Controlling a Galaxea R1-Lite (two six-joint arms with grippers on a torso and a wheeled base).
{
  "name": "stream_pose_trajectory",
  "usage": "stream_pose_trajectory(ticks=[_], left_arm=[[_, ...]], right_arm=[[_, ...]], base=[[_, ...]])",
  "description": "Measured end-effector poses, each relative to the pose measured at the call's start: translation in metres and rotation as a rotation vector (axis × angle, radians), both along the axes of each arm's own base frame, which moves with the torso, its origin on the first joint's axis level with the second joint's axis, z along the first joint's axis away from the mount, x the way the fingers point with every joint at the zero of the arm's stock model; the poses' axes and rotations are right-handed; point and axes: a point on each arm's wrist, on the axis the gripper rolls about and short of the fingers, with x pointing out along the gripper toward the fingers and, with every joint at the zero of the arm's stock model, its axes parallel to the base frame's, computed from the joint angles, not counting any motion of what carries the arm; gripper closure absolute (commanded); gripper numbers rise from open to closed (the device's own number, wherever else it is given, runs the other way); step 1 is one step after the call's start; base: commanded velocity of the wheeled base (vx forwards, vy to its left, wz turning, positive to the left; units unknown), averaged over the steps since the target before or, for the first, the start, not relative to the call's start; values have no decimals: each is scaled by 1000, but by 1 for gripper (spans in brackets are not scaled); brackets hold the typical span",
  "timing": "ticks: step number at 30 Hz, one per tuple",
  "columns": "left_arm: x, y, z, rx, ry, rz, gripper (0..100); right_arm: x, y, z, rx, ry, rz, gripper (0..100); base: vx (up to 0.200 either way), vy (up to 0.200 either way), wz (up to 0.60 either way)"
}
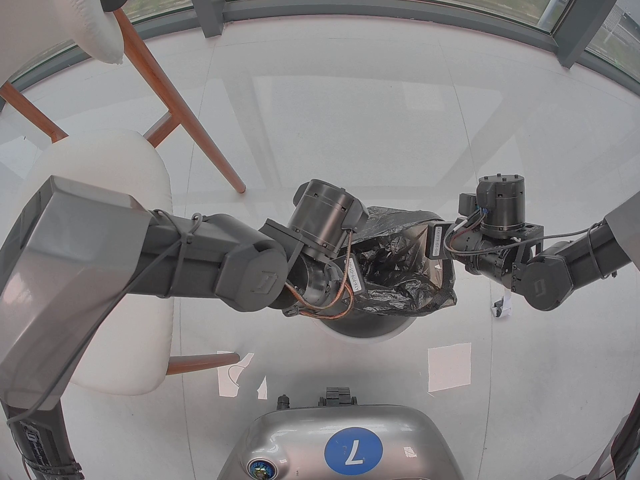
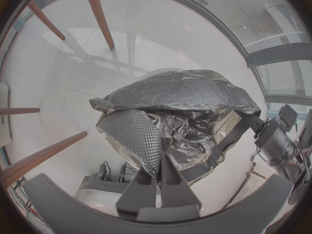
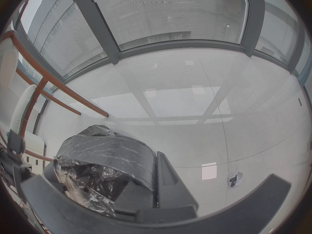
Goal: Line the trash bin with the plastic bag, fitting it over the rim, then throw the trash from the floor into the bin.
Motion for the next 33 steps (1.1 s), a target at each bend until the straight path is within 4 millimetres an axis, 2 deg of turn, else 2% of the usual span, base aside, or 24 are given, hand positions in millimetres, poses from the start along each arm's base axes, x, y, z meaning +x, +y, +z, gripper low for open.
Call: stream_pose_trajectory(ticks=[7,16,33], left_arm=[[-9,-4,-3,37,-1,-48,100],[-10,-10,-6,63,-39,-100,100],[-13,-13,-46,122,-21,-142,100]], right_arm=[[12,-4,2,3,5,-8,100],[23,-4,6,14,-20,-18,100],[29,-3,1,11,-14,-21,100]], base=[[0,0,0],[0,0,0],[0,0,0]])
